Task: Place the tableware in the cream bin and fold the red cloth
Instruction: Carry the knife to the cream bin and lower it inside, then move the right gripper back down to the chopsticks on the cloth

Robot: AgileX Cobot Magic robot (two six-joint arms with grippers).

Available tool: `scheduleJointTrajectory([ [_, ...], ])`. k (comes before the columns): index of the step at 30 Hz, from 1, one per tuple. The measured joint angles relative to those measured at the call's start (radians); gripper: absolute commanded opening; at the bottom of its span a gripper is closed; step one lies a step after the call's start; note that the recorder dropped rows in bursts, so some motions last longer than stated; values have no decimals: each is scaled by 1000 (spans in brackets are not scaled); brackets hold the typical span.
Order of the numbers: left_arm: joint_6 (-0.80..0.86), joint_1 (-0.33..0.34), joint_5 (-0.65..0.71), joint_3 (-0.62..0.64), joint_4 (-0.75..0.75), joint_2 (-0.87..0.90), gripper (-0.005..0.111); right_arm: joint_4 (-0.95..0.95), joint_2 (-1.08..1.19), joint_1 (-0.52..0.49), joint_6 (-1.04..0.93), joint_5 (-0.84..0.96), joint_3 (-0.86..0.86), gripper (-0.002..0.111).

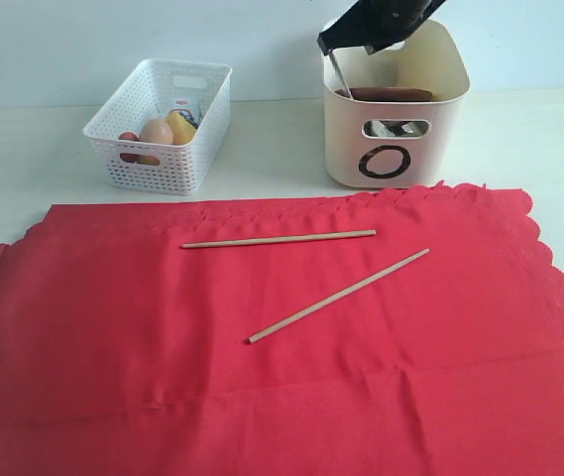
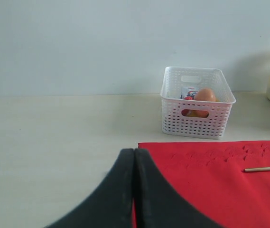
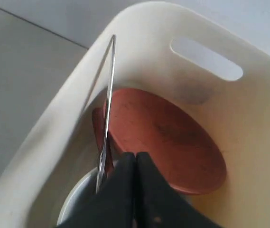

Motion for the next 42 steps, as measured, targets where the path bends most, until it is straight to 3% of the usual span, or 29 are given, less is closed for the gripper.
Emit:
scheduleJointTrajectory([
  [4, 0, 0, 0, 0, 0, 0, 0, -17, 0, 0, 35, 38, -2, 2],
  [13, 0, 0, 0, 0, 0, 0, 0, -128, 3, 0, 153, 248, -2, 27],
  [19, 0, 0, 0, 0, 0, 0, 0, -112, -43, 0, 96, 405, -23, 27],
  [28, 0, 0, 0, 0, 0, 0, 0, 35, -253, 0, -18, 419, -18, 24],
  [35, 0, 0, 0, 0, 0, 0, 0, 173, -363, 0, -95, 421, 137, 24],
  [42, 0, 0, 0, 0, 0, 0, 0, 365, -399, 0, -248, 429, 413, 24],
])
